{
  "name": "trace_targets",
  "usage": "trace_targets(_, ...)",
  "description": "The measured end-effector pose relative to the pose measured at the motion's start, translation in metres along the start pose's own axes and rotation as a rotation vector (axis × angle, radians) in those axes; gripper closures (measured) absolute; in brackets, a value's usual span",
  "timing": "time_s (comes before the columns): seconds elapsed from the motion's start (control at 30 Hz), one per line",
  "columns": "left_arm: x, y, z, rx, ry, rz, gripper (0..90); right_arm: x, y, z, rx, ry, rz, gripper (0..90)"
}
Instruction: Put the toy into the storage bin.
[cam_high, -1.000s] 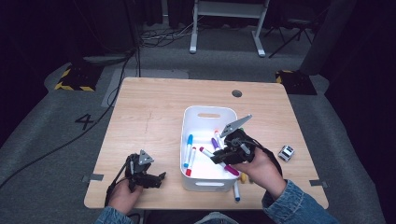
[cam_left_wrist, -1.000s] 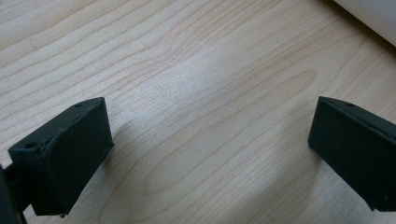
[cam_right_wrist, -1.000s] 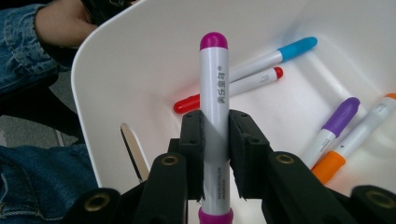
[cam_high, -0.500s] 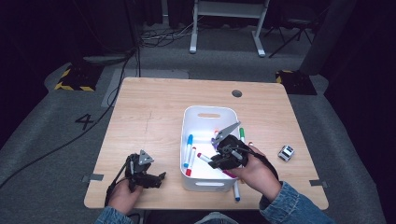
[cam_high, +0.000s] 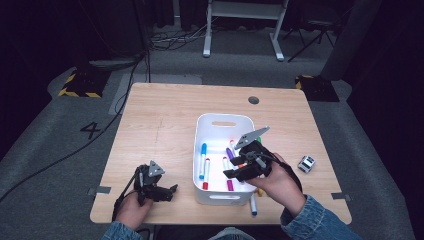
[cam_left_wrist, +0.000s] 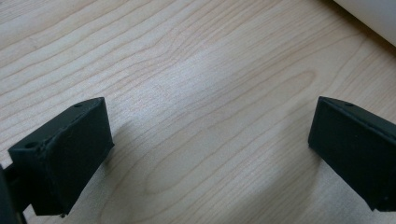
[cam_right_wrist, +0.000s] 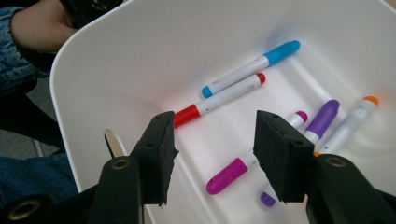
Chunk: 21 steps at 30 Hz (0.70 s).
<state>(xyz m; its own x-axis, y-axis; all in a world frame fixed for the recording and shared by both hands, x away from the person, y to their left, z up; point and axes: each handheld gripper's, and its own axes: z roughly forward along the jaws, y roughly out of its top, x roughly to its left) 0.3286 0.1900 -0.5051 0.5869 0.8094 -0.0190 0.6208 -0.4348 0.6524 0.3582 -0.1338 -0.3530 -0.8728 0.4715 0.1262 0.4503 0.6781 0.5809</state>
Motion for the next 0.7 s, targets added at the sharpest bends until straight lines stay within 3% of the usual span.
trace_targets(0.37, 0.0, 0.0, 0.0, 0.0, 0.001, 0.002, 0.0, -0.021, -0.014, -0.034, -0.068, -0.067, 0.044, 50.3)
trace_targets(0.5, 0.0, 0.0, 0.0, 0.002, 0.001, 0.001, 0.0, -0.03, -0.022, -0.044, -0.067, -0.097, 0.067, 50.0)
trace_targets(0.7, 0.0, 0.0, 0.0, 0.0, 0.0, 0.003, 0.0, -0.048, -0.036, -0.058, -0.085, -0.138, 0.137, 50.2)
